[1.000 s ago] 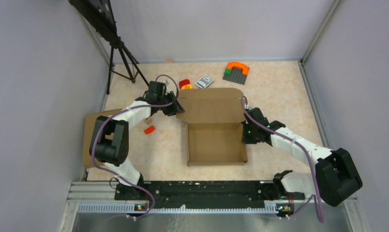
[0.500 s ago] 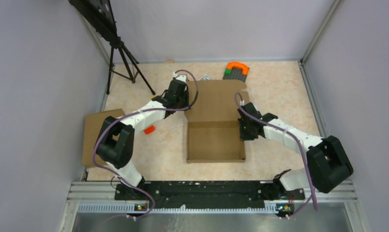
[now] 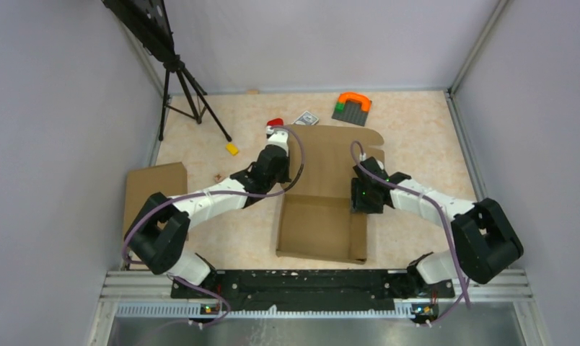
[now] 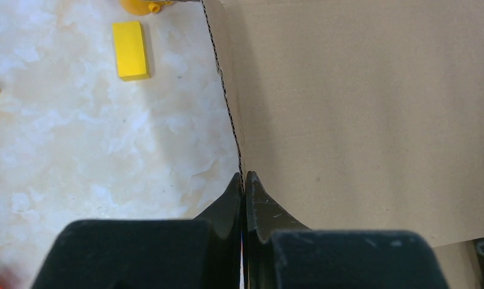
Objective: Fold the paper box
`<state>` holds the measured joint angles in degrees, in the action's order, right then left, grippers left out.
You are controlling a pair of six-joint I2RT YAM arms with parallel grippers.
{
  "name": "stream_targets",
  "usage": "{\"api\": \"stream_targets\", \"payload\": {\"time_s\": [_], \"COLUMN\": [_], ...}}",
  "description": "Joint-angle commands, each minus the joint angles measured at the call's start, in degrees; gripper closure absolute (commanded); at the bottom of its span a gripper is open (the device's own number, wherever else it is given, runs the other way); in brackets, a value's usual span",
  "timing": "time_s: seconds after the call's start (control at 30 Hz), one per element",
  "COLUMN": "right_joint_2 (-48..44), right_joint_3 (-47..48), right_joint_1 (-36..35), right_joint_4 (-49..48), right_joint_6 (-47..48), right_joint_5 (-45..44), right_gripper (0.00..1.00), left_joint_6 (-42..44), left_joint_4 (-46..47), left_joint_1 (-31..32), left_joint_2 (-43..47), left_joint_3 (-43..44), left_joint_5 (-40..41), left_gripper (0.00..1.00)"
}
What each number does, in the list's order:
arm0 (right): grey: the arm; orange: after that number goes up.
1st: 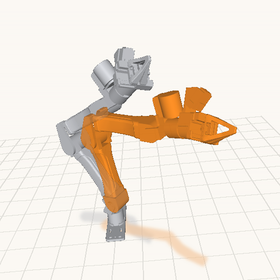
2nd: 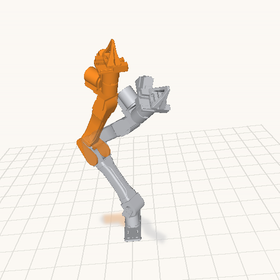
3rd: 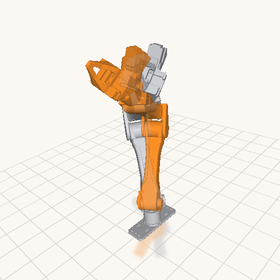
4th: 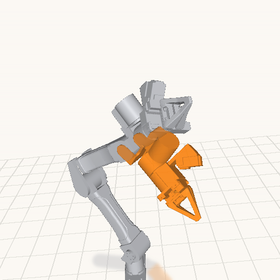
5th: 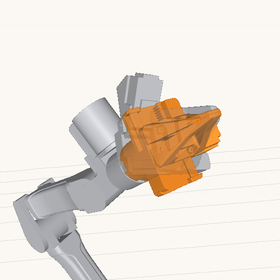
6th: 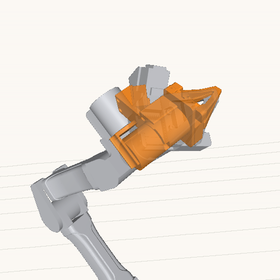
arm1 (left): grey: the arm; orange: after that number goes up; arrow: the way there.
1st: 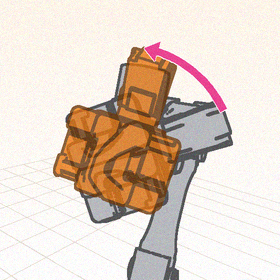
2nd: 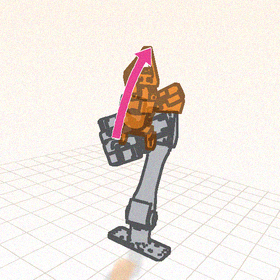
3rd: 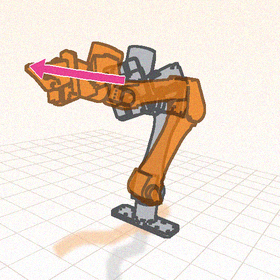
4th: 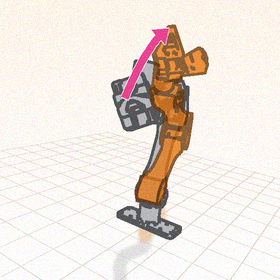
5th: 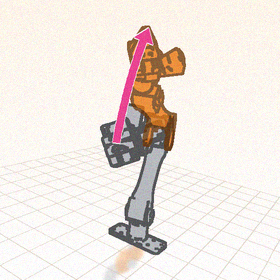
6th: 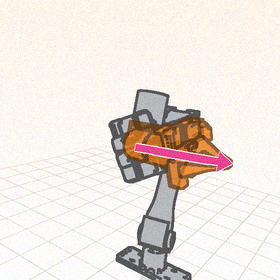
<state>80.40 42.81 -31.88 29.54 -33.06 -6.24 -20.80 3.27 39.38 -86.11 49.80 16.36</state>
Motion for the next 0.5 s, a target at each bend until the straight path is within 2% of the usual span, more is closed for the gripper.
{"api": "stream_targets", "payload": {"time_s": [0.0, 0.07, 0.17, 0.27, 0.37, 0.47], "right_joint_2": [-4.4, -5.3, -6.7, -7.9, -10.3, -14.7], "right_joint_3": [0.8, 1.2, 1.8, 2.2, 2.2, 1.7], "right_joint_1": [-0.6, -0.6, -0.5, -0.5, -0.4, 0.3], "right_joint_4": [-1.5, -0.3, 1.2, 2.6, 3.1, 1.9], "right_joint_6": [-1.2, -1.0, -0.6, -0.5, -0.5, 0.4], "right_joint_5": [-2.0, -3.8, -4.9, -4.8, -4.6, -2.7], "right_gripper": [0.43, 0.36, 0.32, 0.27, 0.17, 0.12], "left_joint_6": [2.1, 1.9, 1.9, 1.7, 1.7, 2.0], "left_joint_4": [2.2, 2.2, 3.1, 2.4, 2.5, 2.9], "left_joint_1": [0.7, 0.8, 0.9, 1.0, 1.0, 1.0], "left_joint_2": [1.2, 1.6, 2.1, 2.0, 2.6, 3.2], "left_joint_3": [-0.2, -0.5, -1.4, -1.2, -1.5, -2.0], "left_joint_5": [5.1, 5.6, 6.4, 7.4, 7.9, 8.1], "left_gripper": [1.00, 1.00, 1.00, 1.00, 1.00, 1.00]}}
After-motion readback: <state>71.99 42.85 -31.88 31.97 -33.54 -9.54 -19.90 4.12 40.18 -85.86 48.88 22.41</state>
